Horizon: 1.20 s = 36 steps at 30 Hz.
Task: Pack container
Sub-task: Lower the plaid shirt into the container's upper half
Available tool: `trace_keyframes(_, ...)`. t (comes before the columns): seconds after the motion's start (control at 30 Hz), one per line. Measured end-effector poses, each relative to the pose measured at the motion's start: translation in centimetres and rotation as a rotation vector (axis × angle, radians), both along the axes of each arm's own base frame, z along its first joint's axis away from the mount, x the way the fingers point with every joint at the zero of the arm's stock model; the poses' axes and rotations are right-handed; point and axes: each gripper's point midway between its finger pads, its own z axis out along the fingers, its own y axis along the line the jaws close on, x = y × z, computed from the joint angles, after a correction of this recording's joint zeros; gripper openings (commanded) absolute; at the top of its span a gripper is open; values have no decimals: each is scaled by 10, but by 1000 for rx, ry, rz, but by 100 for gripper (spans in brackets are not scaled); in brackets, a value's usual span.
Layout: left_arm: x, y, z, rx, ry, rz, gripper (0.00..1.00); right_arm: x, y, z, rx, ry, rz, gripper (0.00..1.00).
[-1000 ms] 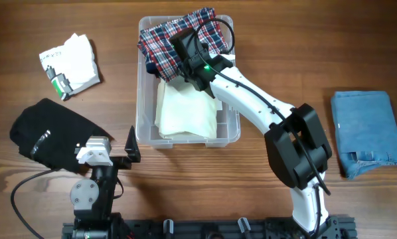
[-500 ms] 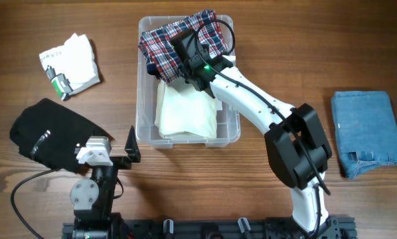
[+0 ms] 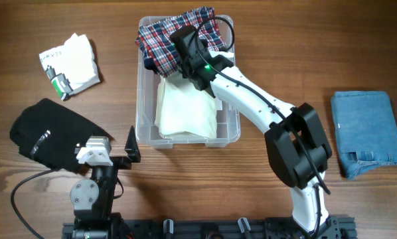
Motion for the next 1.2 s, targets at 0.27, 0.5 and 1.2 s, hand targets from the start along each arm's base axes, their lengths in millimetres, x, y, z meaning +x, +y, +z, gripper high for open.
trace_keyframes(0.27,0,0,0,0,0,0,100,-2,-6,-6,-14,28,-3,71)
trace_keyframes(0.5,0,0,0,0,0,0,100,-3,-4,-7,-6,36,3,100)
trace_keyframes(1.2,0,0,0,0,0,0,100,-10,6,-11,-33,64,134,100)
